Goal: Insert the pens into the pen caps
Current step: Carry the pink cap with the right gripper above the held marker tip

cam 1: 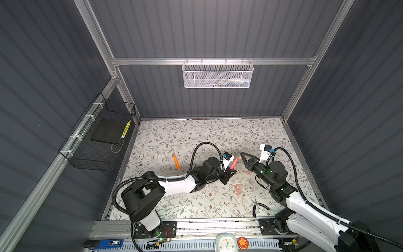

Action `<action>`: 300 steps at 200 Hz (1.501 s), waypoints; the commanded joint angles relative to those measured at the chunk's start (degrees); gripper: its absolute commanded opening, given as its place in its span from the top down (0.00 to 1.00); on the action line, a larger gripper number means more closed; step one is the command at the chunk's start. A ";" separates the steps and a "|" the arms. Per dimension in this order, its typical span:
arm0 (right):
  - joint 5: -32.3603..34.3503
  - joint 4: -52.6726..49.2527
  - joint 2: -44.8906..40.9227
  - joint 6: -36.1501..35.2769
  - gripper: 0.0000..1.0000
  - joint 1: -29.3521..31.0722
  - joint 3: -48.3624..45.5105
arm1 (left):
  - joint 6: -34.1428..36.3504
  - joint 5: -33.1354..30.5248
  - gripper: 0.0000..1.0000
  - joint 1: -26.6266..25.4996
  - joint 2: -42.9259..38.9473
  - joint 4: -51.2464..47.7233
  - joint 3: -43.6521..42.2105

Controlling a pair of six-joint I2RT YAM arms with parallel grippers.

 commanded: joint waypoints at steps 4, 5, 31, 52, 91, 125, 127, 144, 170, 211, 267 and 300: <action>0.72 0.81 0.38 -1.08 1.00 0.27 2.24 | -0.42 1.59 1.00 -0.26 0.19 1.74 -0.31; 0.72 0.82 0.43 -1.05 1.00 0.27 2.25 | -0.44 1.59 1.00 -0.27 0.19 1.72 -0.31; 0.63 0.81 0.57 -1.46 1.00 0.35 2.61 | -0.32 1.60 1.00 -0.28 0.33 1.70 -0.23; 0.09 1.24 0.65 -1.67 1.00 0.42 2.70 | -0.19 1.85 1.00 -0.29 0.59 1.53 0.03; -1.47 2.89 1.26 -2.05 1.00 0.78 2.79 | -0.10 1.73 1.00 -0.30 0.63 1.33 0.17; -0.68 2.52 1.37 -2.55 1.00 0.97 3.30 | -0.11 2.09 1.00 -0.36 0.78 1.41 0.13; -0.54 2.33 1.36 -2.64 1.00 0.97 3.46 | -0.10 2.11 1.00 -0.30 0.80 1.45 0.26; 0.74 1.00 1.10 -2.71 1.00 0.97 4.22 | 0.12 2.29 1.00 -0.35 0.90 1.35 0.37; 1.80 -0.15 0.75 -2.87 1.00 0.92 4.77 | 0.50 2.25 1.00 -0.31 0.81 1.31 0.35; 1.52 -0.24 -0.21 -3.48 1.00 0.86 4.63 | 0.50 2.42 1.00 -0.39 0.90 1.08 0.46; -0.58 2.04 2.15 -2.32 1.00 1.06 3.35 | 0.25 2.10 1.00 -0.40 0.28 1.43 -0.07; -2.93 4.64 4.49 -1.40 1.00 1.17 3.00 | 0.20 1.63 1.00 -0.37 0.28 1.33 0.02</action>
